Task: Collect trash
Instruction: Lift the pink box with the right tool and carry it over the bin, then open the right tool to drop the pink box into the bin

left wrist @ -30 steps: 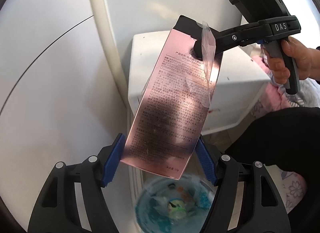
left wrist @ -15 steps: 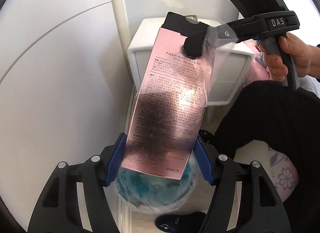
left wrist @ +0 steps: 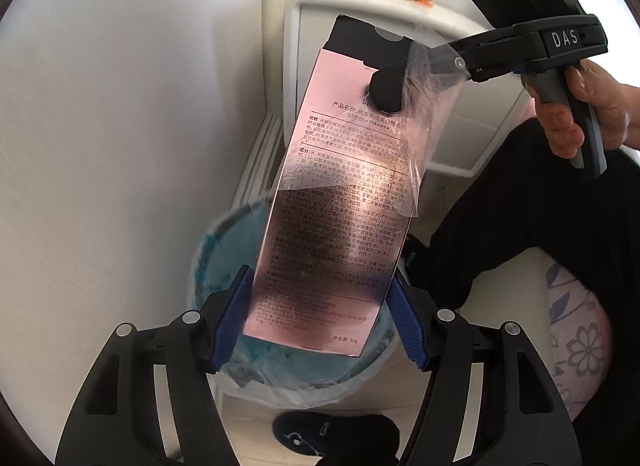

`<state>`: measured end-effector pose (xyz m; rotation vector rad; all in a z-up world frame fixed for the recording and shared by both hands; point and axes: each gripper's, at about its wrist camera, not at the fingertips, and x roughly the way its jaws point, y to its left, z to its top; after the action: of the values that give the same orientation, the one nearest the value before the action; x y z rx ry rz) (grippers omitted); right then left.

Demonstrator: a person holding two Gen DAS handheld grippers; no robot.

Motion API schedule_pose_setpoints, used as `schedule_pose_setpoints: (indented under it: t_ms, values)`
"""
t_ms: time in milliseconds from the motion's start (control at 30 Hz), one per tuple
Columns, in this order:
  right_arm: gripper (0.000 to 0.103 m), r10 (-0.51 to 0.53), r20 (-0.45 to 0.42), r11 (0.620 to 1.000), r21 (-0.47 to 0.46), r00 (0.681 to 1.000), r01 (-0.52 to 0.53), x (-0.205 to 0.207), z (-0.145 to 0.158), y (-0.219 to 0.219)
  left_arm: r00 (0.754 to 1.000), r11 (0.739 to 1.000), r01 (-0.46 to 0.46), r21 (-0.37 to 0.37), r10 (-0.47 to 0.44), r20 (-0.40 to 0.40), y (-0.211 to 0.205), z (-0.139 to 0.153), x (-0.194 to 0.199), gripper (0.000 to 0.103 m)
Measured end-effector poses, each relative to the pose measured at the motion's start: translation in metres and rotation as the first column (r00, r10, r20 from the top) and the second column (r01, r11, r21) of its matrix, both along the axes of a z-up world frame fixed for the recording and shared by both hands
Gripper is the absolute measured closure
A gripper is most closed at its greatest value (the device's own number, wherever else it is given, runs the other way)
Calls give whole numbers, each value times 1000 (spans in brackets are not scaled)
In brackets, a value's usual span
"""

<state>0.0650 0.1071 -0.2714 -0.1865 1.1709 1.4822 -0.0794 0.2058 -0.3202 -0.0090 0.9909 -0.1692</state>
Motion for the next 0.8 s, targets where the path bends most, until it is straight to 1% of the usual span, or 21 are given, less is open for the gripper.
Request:
schedule_pose_setpoints:
  t_ms: [67,100,133,167,233,267,300,467,567,600,633,667,700,733,767,800]
  values:
    - [63,10,-10,1000,-26,1000,-10,1,-14,9,1000,1000,-4,-17,3,-20,4,-15,3,40]
    - [63,18,-15,999,-42,1000,-19,-9,-20,7,1000,1000,-6,-25,5,-30,6,-24,6,40]
    - [63,24,-15,998,-54,1000,-24,-10,-28,8,999,999,-8,-35,6,-42,8,-33,9,40]
    - [63,30,-16,997,-66,999,-31,-17,-24,4,999,999,-8,-41,6,-50,9,-40,11,40]
    - [63,41,-15,995,-91,999,-43,-15,-39,11,998,998,-8,-56,5,-66,12,-54,14,41]
    - [63,45,-17,994,-99,999,-47,-19,-32,6,997,998,-8,-64,4,-75,13,-62,17,41]
    - [63,48,-19,993,-111,999,-50,-18,-40,9,996,997,-8,-70,2,-85,14,-69,19,41]
    - [63,52,-31,987,-152,998,-56,-11,-65,13,994,995,-7,-99,-3,-109,14,-90,29,41]
    - [63,61,-24,984,-166,998,-64,-12,-68,15,994,995,-14,-99,3,-111,15,-96,32,41]
    - [63,69,-23,982,-176,997,-72,-14,-70,17,994,996,-22,-90,12,-110,15,-97,33,40]
    - [63,75,-26,980,-182,997,-79,-16,-69,16,994,995,-32,-89,23,-103,16,-97,33,30]
    - [55,83,-29,978,-190,996,-87,-20,-65,13,995,996,-43,-83,35,-94,16,-96,32,14]
    - [46,87,-17,975,-205,996,-89,-24,-67,13,996,996,-57,-69,52,-79,15,-95,32,8]
    - [24,84,0,975,-206,996,-82,-26,-69,14,996,996,-62,-59,58,-70,13,-94,31,6]
    - [8,81,17,976,-205,997,-76,-29,-68,13,996,997,-65,-48,62,-68,11,-93,30,6]
    - [7,78,31,977,-199,996,-71,-30,-66,11,996,997,-67,-38,65,-69,9,-91,28,6]
